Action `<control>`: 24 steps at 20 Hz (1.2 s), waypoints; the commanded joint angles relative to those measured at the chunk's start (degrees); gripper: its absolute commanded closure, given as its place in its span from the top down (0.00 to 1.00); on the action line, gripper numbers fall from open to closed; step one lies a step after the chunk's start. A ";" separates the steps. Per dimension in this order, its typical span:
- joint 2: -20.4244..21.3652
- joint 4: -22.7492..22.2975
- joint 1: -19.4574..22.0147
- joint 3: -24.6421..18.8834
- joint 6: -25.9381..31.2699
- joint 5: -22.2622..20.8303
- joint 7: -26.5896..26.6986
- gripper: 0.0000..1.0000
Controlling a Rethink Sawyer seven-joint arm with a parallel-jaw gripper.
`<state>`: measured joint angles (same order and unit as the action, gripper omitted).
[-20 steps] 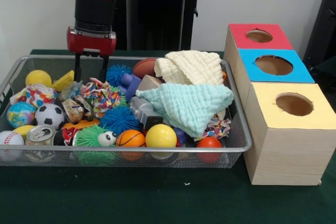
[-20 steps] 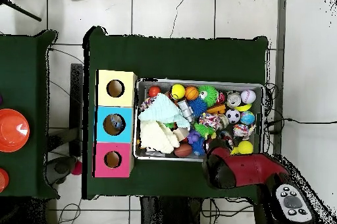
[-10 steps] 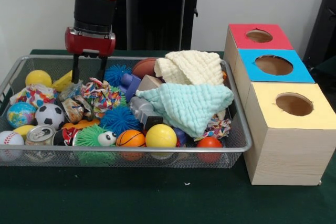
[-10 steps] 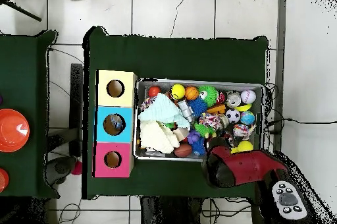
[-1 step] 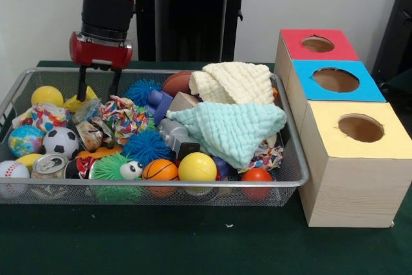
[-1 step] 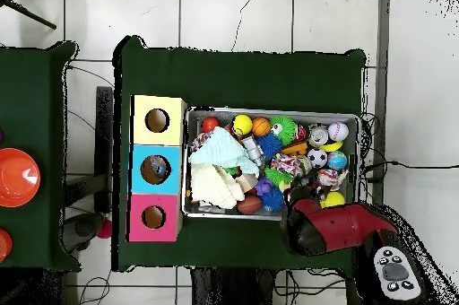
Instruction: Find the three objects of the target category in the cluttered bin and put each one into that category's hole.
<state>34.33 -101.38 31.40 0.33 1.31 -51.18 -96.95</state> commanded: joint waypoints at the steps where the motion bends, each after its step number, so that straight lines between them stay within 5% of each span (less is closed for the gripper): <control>1: -3.18 4.63 -0.22 -0.20 5.16 -4.18 1.48 1.00; 5: -5.91 5.26 0.55 0.96 2.29 -3.94 -1.63 1.00; 10: -7.69 2.92 6.74 -3.54 0.22 0.79 -5.78 1.00; 16: -8.08 1.49 9.09 -5.59 -2.62 3.00 -8.53 1.00; 24: -8.15 -0.23 11.98 -8.25 -1.89 5.80 -7.69 1.00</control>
<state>29.48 -100.84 41.79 -2.12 -0.64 -47.81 -96.95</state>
